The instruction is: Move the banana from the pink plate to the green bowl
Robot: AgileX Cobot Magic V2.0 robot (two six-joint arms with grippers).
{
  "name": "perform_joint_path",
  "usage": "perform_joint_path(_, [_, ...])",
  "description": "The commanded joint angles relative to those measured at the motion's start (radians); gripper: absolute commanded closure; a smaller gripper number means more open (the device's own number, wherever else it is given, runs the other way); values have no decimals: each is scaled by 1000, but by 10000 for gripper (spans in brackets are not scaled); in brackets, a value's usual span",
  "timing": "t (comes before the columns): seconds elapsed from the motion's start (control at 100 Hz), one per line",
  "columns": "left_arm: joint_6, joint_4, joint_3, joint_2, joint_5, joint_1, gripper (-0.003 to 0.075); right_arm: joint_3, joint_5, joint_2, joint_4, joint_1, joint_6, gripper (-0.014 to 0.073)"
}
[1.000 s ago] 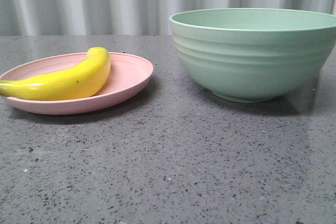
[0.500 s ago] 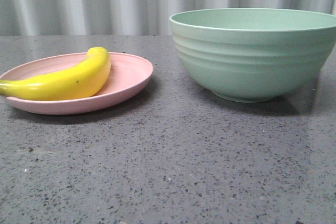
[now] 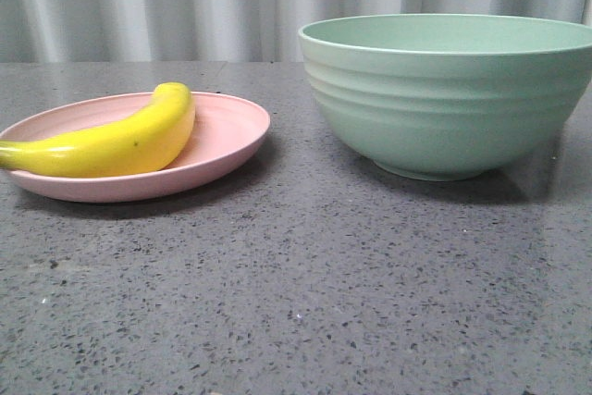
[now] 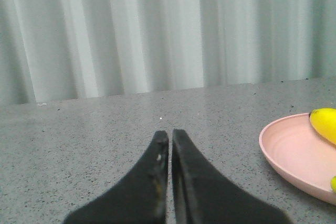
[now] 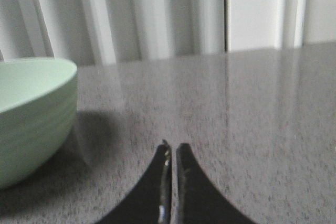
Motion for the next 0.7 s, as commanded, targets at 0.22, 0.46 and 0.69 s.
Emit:
perform_joint_path(0.22, [-10, -46, -204, 158, 33, -9, 741, -253, 114, 263, -4, -2, 0, 652])
perform_joint_path(0.46, [-10, -45, -347, 393, -28, -9, 741, -433, 208, 526, 35, -2, 0, 655])
perform_joint_path(0.69, [-10, -45, -384, 529, -89, -9, 555, -449, 156, 578, 58, -2, 0, 655])
